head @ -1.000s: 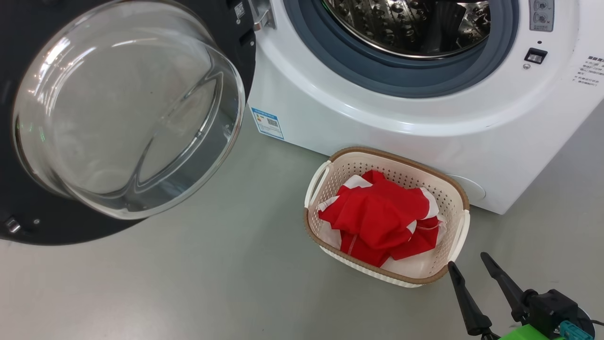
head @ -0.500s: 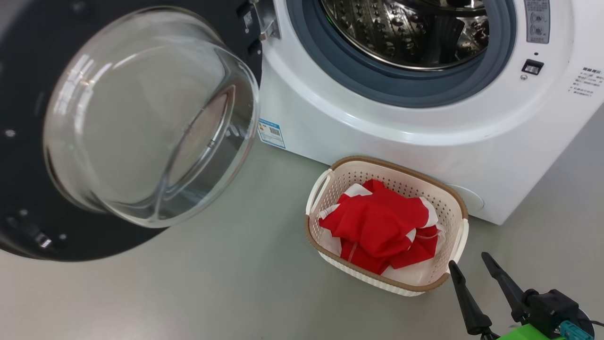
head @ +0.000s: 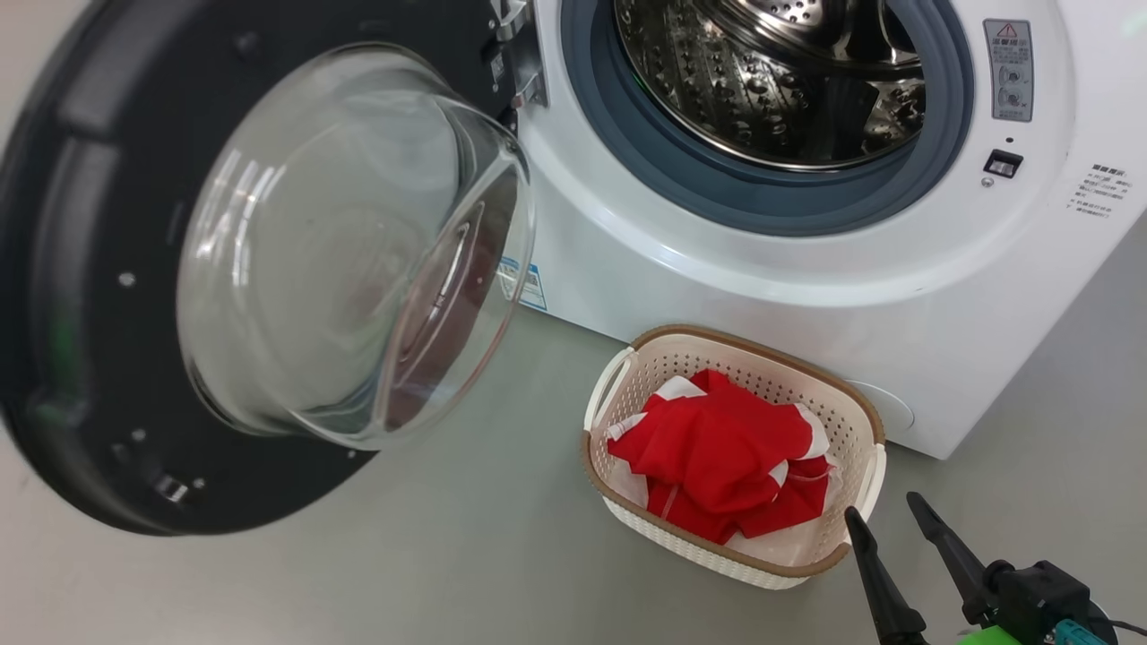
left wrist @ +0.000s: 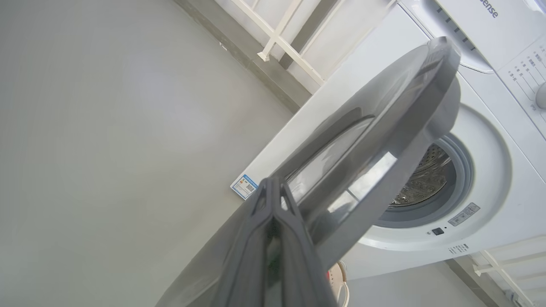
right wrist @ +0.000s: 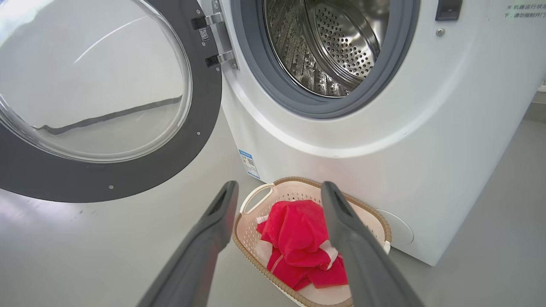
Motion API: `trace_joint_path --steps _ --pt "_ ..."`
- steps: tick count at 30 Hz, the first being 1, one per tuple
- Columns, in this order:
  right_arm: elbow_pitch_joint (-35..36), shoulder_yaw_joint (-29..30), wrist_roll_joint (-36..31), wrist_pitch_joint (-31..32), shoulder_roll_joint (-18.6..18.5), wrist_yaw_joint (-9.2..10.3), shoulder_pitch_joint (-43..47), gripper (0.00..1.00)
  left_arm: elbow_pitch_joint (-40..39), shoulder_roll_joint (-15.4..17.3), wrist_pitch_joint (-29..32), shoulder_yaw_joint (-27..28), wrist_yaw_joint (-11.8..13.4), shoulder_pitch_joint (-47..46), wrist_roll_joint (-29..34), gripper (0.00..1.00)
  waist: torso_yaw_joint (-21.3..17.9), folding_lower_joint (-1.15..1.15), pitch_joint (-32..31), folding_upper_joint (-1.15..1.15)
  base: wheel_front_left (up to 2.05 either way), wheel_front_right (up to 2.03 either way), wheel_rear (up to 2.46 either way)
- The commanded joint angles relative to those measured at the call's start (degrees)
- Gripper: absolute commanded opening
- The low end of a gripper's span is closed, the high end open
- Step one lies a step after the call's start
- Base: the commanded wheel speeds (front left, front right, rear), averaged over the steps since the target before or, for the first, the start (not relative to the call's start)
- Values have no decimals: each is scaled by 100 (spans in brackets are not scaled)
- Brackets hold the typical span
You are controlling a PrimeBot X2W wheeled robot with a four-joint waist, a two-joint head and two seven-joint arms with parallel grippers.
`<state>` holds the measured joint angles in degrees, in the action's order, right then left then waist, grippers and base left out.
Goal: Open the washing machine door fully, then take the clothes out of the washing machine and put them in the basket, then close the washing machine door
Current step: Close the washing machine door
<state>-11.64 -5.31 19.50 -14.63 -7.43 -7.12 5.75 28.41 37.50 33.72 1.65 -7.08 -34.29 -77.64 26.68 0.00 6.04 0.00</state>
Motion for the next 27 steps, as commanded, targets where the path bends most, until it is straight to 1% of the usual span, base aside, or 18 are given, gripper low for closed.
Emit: trace_joint_path --steps 1,8,19,27 --pt "128 -118 -54 -37 -52 -36 -39 100 -374 264 112 8 -41 65 -130 0 5 0 -32 0 0 0 0" --pt "131 -130 -63 -37 -31 -36 3 100 -950 318 145 -317 -41 244 -279 0 5 0 -97 0 0 0 0" --pt "136 -173 -55 -37 -11 -36 11 100 -2057 295 248 -955 -41 309 -572 0 -65 0 -126 0 0 0 0" --pt "150 -183 -61 -37 -5 -36 -8 100 -2825 -4 46 -1478 -41 197 -595 0 -162 0 -100 0 0 0 0"
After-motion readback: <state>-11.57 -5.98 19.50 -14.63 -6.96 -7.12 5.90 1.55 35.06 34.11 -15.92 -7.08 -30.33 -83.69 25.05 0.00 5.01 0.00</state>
